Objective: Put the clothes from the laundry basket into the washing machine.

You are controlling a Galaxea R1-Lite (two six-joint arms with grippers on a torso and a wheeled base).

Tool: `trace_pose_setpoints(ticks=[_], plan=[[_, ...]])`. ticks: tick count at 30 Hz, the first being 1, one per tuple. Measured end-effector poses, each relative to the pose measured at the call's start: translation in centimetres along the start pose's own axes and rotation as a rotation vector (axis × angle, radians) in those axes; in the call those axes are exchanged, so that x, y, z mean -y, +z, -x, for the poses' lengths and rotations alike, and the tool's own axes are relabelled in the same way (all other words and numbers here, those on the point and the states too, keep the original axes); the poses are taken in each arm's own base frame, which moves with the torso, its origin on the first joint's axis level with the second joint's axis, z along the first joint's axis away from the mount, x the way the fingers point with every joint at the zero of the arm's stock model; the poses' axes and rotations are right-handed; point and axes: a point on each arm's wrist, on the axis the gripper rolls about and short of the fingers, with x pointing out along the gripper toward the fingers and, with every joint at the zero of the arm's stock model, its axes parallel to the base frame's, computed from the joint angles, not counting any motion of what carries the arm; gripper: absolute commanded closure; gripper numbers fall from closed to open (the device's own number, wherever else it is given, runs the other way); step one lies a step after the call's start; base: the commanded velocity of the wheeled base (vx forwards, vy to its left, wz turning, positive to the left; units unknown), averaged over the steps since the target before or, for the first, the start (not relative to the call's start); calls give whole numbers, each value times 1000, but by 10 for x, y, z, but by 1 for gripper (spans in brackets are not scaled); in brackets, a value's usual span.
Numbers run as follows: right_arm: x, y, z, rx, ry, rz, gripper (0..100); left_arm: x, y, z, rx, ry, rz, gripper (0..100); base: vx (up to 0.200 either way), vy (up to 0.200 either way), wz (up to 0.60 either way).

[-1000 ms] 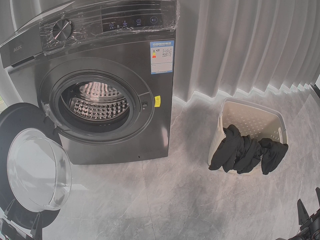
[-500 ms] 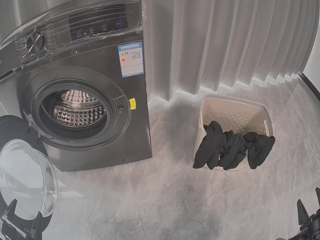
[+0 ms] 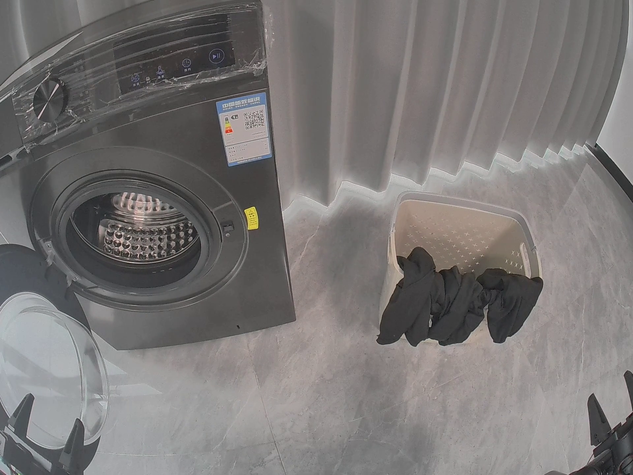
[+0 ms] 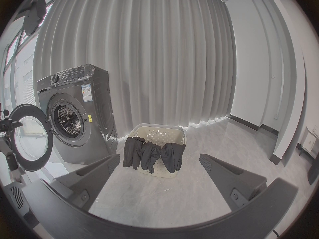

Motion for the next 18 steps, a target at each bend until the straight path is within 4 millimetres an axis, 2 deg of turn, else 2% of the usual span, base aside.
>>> trace_pose_setpoints(ticks=[2, 8, 18], plan=[[0, 0, 0, 0, -1, 0, 0, 0, 0, 0, 0, 0, 0, 0, 0, 0, 0], [0, 0, 0, 0, 0, 0, 0, 0, 0, 0, 0, 0, 0, 0, 0, -200, 0], [0, 0, 0, 0, 0, 1, 0, 0, 0, 0, 0, 0, -1, 0, 0, 0, 0]])
